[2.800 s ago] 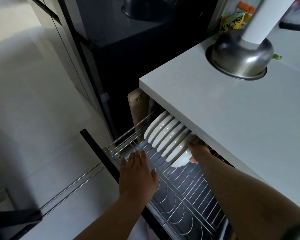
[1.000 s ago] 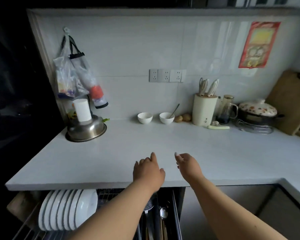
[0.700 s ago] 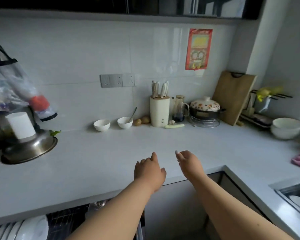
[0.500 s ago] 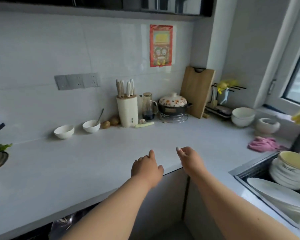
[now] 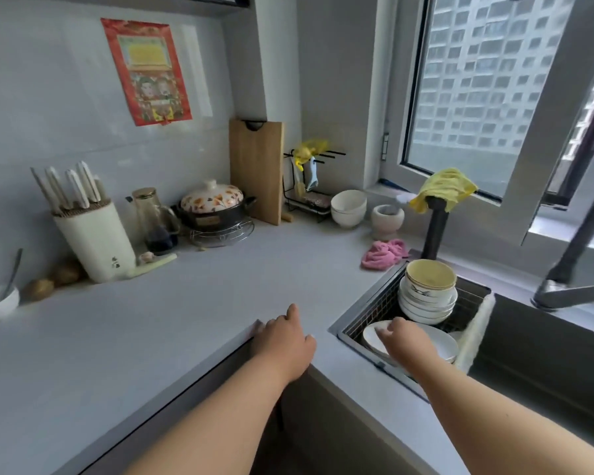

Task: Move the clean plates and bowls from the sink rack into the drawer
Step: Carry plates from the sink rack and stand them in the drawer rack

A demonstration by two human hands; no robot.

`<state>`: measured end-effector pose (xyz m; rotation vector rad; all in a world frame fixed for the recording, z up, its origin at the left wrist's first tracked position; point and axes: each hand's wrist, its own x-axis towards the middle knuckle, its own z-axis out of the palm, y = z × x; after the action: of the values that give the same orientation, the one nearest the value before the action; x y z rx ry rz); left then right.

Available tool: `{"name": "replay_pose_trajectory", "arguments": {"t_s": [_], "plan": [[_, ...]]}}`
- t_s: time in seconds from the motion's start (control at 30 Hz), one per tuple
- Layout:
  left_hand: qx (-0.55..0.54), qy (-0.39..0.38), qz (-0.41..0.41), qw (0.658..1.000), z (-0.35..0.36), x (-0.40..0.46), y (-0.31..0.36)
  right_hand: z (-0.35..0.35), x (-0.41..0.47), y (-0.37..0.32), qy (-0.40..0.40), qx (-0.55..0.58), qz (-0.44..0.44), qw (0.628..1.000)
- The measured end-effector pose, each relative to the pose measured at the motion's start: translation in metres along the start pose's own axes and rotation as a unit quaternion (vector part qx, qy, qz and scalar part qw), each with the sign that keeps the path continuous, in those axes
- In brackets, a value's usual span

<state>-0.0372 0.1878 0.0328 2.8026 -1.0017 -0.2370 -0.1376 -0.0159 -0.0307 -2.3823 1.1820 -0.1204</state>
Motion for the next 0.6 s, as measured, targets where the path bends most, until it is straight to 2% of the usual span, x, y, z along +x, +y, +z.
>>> {"name": "replay_pose_trajectory", "arguments": {"t_s": [0.2,0.37,0.5,0.6], "plan": [[0.02,-0.021,0.031,0.999,0.016,0.025,0.03,0.006,0.017,0.049,-0.108,-0.181,0.021,0.977],[0.017,-0.03,0.04,0.999,0.025,0.034,0.039,0.008,0.023,0.06,-0.159,-0.24,0.01,0.958],[0.015,-0.036,0.042,0.998,0.03,0.04,0.04,0.008,0.025,0.063,-0.136,-0.258,-0.017,0.956],[0.015,-0.037,0.043,0.998,0.031,0.045,0.041,0.007,0.026,0.068,-0.082,-0.25,-0.068,0.962]]}}
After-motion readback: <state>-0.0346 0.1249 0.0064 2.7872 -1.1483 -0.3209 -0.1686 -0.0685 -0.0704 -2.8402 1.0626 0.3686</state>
